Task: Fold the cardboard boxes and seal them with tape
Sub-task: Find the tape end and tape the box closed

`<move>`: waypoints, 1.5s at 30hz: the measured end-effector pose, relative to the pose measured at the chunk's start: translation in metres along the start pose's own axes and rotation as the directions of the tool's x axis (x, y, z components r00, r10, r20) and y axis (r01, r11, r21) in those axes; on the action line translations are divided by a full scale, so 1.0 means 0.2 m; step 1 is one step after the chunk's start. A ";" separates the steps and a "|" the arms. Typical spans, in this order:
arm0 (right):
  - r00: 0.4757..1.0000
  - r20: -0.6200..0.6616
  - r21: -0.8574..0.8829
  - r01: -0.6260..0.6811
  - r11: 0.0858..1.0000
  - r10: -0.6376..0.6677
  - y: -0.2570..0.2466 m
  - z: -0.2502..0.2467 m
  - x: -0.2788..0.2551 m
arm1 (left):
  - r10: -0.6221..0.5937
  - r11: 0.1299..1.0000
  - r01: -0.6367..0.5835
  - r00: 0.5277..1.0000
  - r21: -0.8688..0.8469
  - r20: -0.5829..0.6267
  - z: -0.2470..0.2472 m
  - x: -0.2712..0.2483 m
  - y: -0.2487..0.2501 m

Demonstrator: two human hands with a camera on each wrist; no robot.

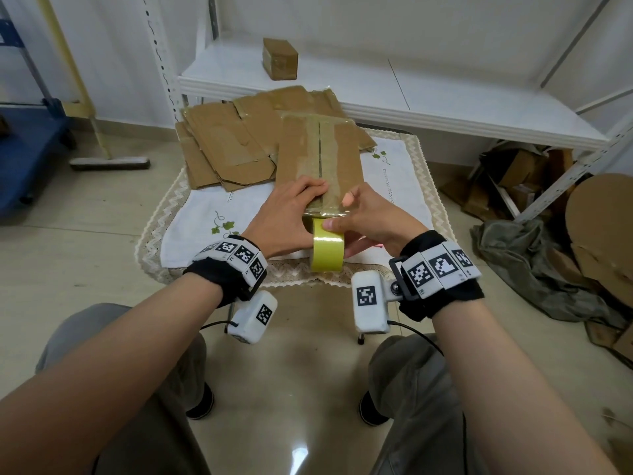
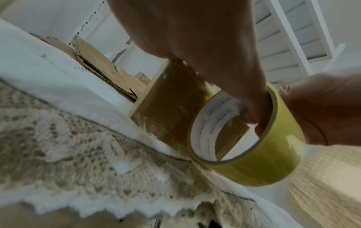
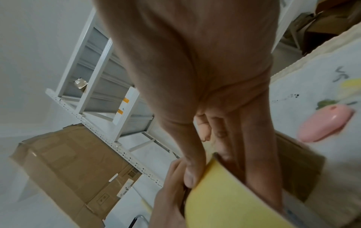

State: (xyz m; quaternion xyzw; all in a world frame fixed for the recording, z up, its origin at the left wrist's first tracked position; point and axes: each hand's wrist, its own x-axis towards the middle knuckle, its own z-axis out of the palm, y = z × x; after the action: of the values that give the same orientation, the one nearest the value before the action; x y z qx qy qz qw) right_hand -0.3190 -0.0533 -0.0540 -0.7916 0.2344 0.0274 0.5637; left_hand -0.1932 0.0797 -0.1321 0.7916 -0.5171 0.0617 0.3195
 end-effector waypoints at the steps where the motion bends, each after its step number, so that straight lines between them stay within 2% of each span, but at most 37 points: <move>1: 1.000 0.007 0.003 -0.001 1.000 0.001 0.00 0.00 0.00 | 0.009 1.000 -0.009 1.000 -0.003 0.021 -0.01 0.00 -0.01; 6: 1.000 0.013 0.018 0.005 1.000 -0.005 0.03 0.02 0.01 | 0.050 0.996 -0.062 0.980 0.059 0.194 -0.05 0.03 -0.06; 10: 1.000 -0.001 0.030 0.016 0.999 -0.016 0.04 0.02 0.01 | 0.084 0.986 -0.132 0.926 0.106 0.368 -0.12 0.07 -0.10; 13: 1.000 -0.004 0.028 0.024 0.999 -0.024 0.04 0.02 0.01 | 0.025 0.999 -0.036 0.890 0.016 0.455 -0.20 0.12 -0.08; 16: 0.999 0.006 0.017 0.041 0.999 -0.042 0.05 0.02 0.01 | -0.024 0.999 0.033 0.933 -0.017 0.360 -0.19 0.16 -0.06; 20: 0.999 0.008 0.042 0.054 0.998 -0.054 0.06 0.02 0.01 | -0.011 0.969 -0.044 0.975 0.242 0.221 -0.11 0.20 -0.02; 24: 0.998 0.008 0.068 0.064 0.996 -0.065 0.09 0.01 0.02 | 0.021 0.950 -0.068 0.988 0.305 0.156 -0.07 0.22 -0.03; 41: 0.995 0.079 0.107 0.050 0.993 -0.058 0.12 -0.03 0.04 | 0.120 0.934 -0.137 0.990 0.329 0.072 0.01 0.19 -0.06; 45: 0.995 0.080 0.085 0.054 0.995 -0.061 0.13 -0.02 0.03 | 0.104 0.936 -0.124 0.992 0.329 0.078 0.00 0.19 -0.05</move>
State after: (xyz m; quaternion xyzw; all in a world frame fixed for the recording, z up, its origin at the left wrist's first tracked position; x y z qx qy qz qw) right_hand -0.3247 -0.0655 -0.0771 -0.7722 0.1890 0.0339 0.6057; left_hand -0.1676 0.0530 -0.1208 0.8045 -0.5535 0.1429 0.1612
